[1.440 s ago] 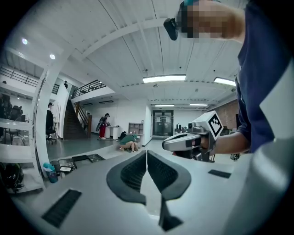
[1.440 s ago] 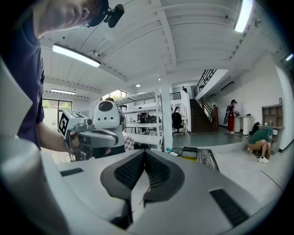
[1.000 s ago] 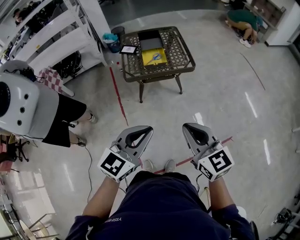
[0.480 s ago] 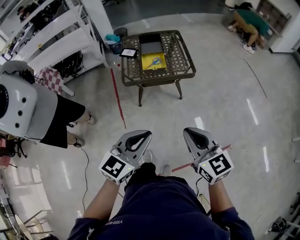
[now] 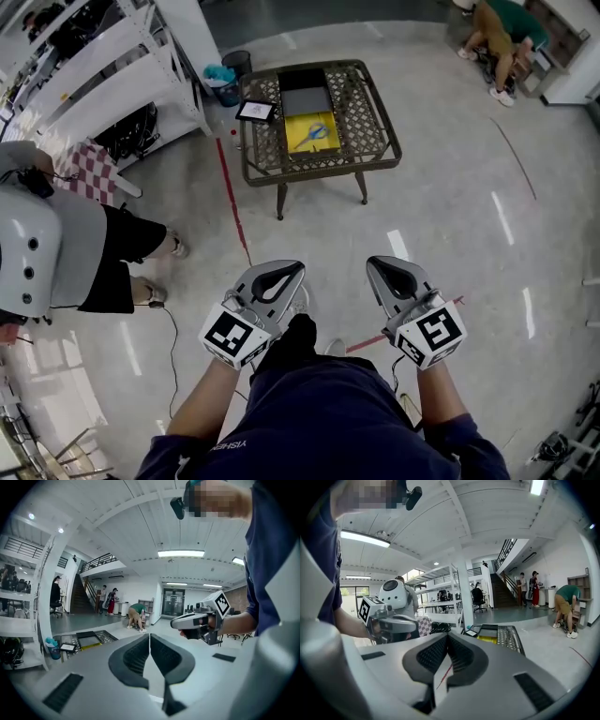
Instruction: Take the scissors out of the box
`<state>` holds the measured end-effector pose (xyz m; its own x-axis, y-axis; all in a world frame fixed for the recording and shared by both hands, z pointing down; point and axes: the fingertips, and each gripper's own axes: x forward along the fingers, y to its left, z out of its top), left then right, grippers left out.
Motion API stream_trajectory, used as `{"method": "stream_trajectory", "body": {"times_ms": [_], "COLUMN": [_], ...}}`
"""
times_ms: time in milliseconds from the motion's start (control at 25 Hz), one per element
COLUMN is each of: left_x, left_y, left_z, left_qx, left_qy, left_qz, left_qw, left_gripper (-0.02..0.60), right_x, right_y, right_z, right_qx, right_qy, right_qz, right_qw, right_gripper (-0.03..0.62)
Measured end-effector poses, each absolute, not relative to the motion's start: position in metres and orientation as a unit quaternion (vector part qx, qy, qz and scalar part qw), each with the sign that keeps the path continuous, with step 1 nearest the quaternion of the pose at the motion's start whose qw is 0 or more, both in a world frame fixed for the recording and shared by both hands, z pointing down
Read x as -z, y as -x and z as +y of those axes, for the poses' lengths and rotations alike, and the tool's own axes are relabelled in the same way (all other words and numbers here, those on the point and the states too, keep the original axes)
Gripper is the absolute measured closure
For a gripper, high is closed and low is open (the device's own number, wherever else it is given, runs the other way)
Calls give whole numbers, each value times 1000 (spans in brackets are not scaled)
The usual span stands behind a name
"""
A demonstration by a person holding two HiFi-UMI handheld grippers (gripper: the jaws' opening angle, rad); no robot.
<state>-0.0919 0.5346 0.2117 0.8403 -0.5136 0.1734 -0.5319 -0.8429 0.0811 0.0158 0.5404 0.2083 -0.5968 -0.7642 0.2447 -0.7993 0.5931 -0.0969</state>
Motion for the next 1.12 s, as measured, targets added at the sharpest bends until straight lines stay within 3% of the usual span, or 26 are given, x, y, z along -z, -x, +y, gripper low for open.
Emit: {"method": "stream_trajectory", "body": {"times_ms": [640, 1120], "left_x": [-220, -219], "left_y": [151, 158], "left_z": [377, 302], "left_qx": [-73, -67], "left_qy": [-961, -964], "left_qz": [-257, -248], "left_qw": [74, 73], "left_gripper": [555, 555], "right_x": [-214, -211], "right_y": [49, 57], "right_z": [382, 304], "right_qx": [-110, -104], "right_qy": [-444, -453], "right_qz": [-883, -877], "right_qw": [110, 118], "right_gripper": [576, 576]}}
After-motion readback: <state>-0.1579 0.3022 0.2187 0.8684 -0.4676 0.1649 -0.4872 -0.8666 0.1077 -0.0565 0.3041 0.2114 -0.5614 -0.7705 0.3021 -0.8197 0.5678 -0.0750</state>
